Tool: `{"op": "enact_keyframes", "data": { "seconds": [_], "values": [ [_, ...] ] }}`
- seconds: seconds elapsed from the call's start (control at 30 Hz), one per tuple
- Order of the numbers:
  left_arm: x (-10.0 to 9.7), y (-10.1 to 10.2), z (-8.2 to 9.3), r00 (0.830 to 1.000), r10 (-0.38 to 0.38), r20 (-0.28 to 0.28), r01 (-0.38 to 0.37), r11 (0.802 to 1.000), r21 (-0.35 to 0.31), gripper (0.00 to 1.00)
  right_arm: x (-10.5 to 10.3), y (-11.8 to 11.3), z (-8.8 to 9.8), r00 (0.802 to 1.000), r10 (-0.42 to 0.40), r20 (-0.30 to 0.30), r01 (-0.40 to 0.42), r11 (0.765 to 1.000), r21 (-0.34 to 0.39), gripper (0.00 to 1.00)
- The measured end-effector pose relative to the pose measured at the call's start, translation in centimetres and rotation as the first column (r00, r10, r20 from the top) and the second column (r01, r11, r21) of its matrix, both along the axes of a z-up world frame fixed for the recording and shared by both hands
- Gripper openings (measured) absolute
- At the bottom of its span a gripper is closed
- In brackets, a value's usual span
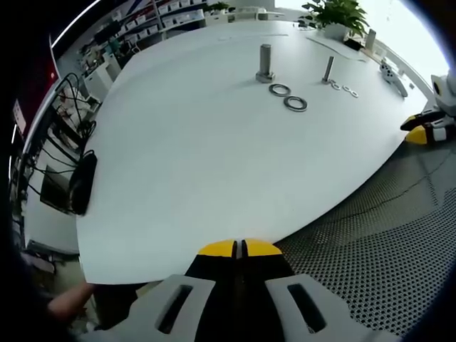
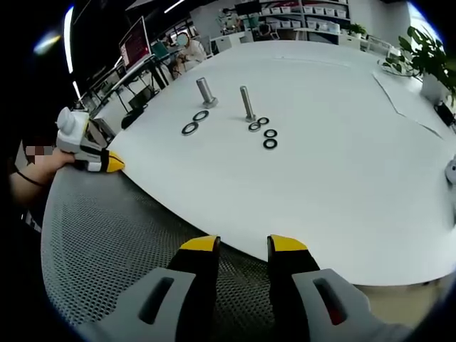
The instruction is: Place the washer onto the threaded stud by aligning its center hole with the stud, sliding it down to the base, and recovering from edge contact or off-axis alignment until the washer reaches the visible bottom stop.
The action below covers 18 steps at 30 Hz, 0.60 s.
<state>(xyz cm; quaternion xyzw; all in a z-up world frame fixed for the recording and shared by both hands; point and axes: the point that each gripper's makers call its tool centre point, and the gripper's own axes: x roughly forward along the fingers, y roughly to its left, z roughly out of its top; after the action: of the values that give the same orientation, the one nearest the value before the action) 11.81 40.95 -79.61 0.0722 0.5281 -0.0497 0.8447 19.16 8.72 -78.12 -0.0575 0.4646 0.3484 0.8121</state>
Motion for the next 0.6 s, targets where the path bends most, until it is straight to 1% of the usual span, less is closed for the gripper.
{"op": "enact_keyframes", "data": {
  "seconds": [0.2, 0.27, 0.6],
  "values": [
    [0.00, -0.02, 0.00, 1.000, -0.004, 0.001, 0.004, 1.000, 0.001, 0.01, 0.14, -0.07, 0.08, 1.000, -0.012, 0.007, 0.012, 1.000, 0.007, 0.29],
    [0.01, -0.39, 0.05, 1.000, -0.029, 0.005, 0.030, 1.000, -0.010, 0.00, 0.22, -0.09, 0.17, 1.000, -0.023, 0.014, 0.023, 1.000, 0.015, 0.29],
    [0.05, -0.33, 0.02, 1.000, -0.028, -0.003, 0.028, 1.000, -0.007, 0.00, 0.50, -0.08, 0.35, 0.999, -0.047, 0.022, 0.046, 0.998, 0.036, 0.29]
  ]
}}
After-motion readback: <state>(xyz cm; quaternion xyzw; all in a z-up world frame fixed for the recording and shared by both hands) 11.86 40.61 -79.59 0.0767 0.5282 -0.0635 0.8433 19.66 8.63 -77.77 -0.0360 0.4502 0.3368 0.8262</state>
